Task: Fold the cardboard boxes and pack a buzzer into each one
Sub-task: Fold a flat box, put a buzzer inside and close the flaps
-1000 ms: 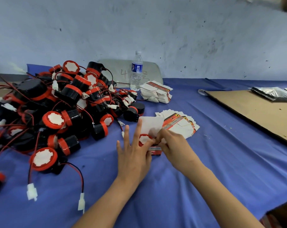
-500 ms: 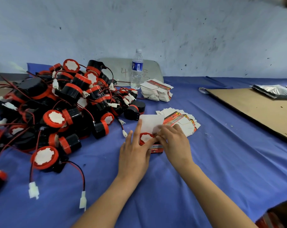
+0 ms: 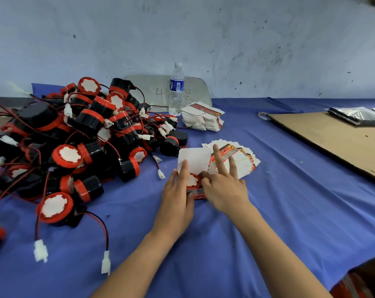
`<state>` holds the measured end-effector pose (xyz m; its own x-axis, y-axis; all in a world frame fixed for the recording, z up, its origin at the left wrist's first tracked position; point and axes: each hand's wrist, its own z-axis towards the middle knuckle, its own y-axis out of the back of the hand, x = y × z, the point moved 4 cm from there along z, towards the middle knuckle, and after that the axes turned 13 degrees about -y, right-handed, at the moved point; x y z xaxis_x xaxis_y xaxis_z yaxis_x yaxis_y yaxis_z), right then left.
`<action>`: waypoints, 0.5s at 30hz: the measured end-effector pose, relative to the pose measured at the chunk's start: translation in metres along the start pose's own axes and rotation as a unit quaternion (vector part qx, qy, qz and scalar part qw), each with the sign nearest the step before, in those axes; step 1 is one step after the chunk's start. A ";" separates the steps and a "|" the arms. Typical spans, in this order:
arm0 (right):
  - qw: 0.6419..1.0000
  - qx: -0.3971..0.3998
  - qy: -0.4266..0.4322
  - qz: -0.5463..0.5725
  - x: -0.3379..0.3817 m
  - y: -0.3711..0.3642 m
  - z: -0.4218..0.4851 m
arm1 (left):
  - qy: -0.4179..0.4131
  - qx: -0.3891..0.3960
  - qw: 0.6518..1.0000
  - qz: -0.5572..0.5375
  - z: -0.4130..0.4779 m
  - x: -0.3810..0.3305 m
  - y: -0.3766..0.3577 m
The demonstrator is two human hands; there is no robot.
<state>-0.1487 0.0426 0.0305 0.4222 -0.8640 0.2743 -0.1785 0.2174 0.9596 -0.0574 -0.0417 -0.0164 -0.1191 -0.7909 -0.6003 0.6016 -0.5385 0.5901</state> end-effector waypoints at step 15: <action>0.996 0.057 0.043 -0.046 0.004 -0.020 -0.025 | -0.023 0.043 0.994 0.098 0.002 -0.002 0.000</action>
<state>-0.1210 0.0461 0.0141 0.5147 -0.8352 0.1940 -0.2324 0.0819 0.9692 -0.0591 -0.0411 -0.0140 -0.0429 -0.8946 -0.4449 0.5473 -0.3936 0.7386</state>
